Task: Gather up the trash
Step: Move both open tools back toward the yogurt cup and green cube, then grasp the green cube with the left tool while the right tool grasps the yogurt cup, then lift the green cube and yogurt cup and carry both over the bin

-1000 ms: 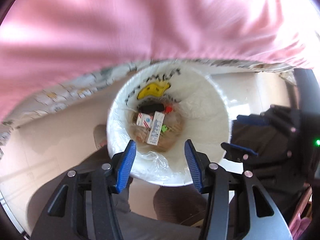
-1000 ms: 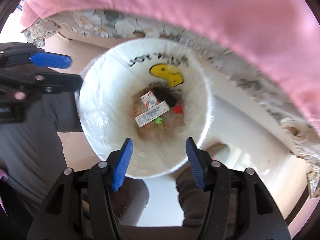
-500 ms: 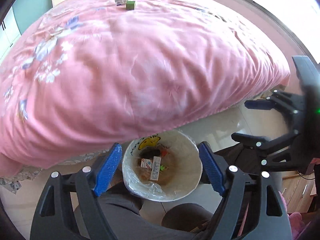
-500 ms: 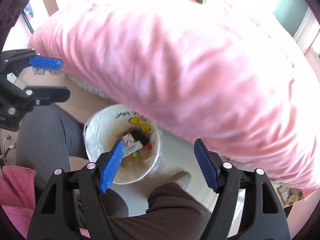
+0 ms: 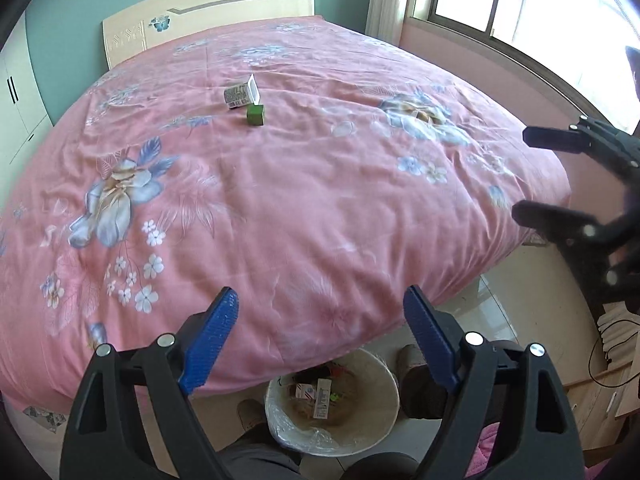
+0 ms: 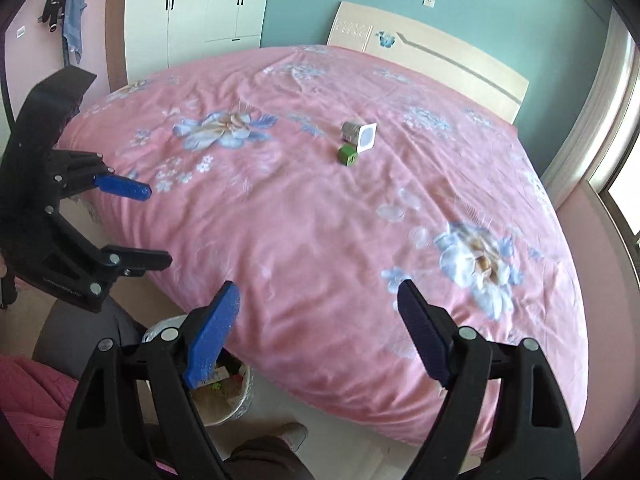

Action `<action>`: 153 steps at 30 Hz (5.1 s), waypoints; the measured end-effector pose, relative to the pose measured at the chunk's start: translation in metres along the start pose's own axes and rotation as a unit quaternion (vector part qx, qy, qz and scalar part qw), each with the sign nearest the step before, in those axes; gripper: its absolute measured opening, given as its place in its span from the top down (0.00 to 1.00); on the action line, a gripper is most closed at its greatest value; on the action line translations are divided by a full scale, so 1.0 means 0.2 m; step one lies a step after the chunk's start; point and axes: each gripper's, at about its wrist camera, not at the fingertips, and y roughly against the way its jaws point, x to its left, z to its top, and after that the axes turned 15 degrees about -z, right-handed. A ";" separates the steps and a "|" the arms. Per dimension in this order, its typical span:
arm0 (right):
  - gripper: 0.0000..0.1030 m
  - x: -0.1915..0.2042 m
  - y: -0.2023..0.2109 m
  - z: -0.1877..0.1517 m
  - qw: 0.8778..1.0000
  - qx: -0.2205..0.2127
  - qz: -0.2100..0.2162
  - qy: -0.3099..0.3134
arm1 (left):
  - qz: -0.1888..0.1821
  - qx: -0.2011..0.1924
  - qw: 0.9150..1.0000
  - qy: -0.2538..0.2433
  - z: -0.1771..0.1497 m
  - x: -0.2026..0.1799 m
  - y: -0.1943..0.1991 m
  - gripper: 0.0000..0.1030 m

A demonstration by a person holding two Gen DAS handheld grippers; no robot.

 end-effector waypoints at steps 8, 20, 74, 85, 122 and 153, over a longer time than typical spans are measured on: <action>0.17 -0.19 -0.06 0.27 0.999 -0.042 0.003 -0.014 | 0.009 -0.011 1.000 -0.017 0.21 0.03 -0.06 0.12; 0.17 -0.42 -0.42 0.62 0.997 -0.066 0.028 -0.039 | 0.009 -0.041 0.999 -0.013 0.58 0.23 -0.33 0.12; 0.37 -0.06 -2.41 1.18 0.986 0.022 0.164 -0.027 | -0.046 -0.084 0.985 0.141 1.08 0.98 -1.29 0.63; 0.38 -0.17 -2.22 1.16 0.989 0.018 0.135 -0.053 | -0.031 -0.078 0.989 0.123 1.04 0.95 -1.15 0.66; 0.38 -0.46 0.01 0.93 0.994 -0.096 -0.005 -0.057 | 0.079 -0.184 0.980 -0.014 0.73 0.18 0.62 0.66; 0.38 -0.09 0.46 0.33 0.995 -0.090 0.034 -0.028 | 0.090 -0.105 0.990 -0.028 0.10 0.06 0.65 0.66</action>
